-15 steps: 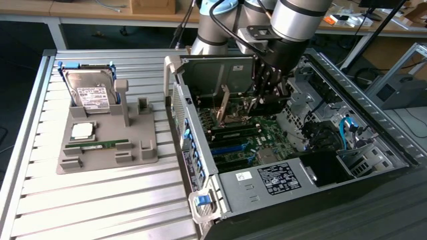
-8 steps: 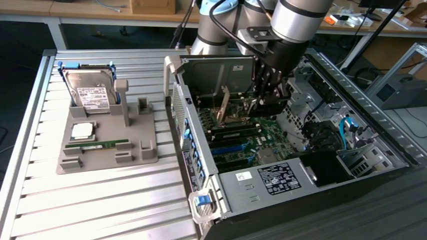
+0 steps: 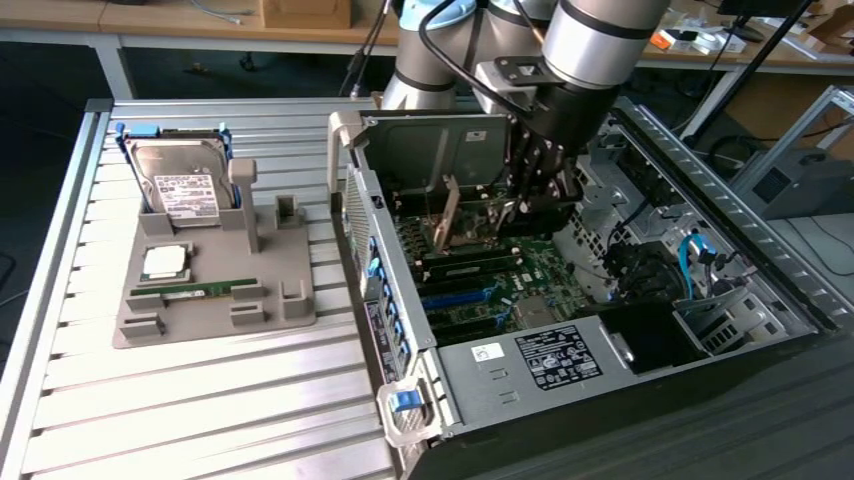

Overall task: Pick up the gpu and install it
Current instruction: 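Insert the gpu into the slot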

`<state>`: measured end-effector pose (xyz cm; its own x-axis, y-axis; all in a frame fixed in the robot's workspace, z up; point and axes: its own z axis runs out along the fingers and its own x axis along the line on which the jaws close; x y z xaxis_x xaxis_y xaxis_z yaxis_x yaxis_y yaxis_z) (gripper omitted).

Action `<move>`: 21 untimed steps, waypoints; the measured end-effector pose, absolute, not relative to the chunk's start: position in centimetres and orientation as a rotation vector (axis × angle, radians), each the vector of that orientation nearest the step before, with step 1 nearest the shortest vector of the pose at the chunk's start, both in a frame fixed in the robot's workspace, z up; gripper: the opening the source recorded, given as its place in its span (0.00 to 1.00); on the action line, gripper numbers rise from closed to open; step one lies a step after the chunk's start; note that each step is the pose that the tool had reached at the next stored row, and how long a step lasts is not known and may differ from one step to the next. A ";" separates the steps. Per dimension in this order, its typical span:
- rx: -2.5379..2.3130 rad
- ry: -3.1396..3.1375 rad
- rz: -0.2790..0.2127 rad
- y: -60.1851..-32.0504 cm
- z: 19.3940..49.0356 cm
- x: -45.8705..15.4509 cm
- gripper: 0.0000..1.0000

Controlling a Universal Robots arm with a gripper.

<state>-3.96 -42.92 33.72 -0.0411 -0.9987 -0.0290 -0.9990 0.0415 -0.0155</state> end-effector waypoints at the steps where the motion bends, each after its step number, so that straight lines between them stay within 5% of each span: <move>1: -2.153 2.244 0.014 -43.0 33.7 -4.0 0.27; 21: -2.153 2.244 0.014 -44.6 33.1 -4.3 0.27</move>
<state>-4.26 -44.59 33.08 -0.0411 -0.9987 -0.0288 -0.9990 0.0415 -0.0154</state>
